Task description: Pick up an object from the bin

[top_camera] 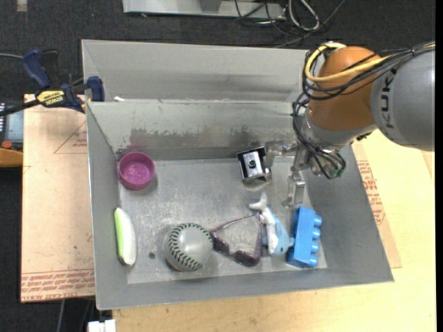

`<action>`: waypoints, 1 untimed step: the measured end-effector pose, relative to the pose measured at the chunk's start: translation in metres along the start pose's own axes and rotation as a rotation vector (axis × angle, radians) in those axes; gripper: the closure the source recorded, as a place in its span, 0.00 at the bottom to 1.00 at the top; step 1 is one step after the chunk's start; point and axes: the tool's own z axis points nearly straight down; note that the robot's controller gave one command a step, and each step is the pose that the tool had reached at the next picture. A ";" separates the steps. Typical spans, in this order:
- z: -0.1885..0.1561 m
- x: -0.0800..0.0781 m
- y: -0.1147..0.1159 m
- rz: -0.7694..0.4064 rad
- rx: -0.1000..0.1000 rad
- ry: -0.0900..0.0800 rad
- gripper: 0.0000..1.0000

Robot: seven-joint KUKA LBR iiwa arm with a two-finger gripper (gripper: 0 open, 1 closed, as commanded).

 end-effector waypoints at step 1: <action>0.000 -0.001 0.000 0.001 0.000 -0.002 0.00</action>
Offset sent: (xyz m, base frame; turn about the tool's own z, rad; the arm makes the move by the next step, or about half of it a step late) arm -0.0443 0.0625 0.0216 -0.3362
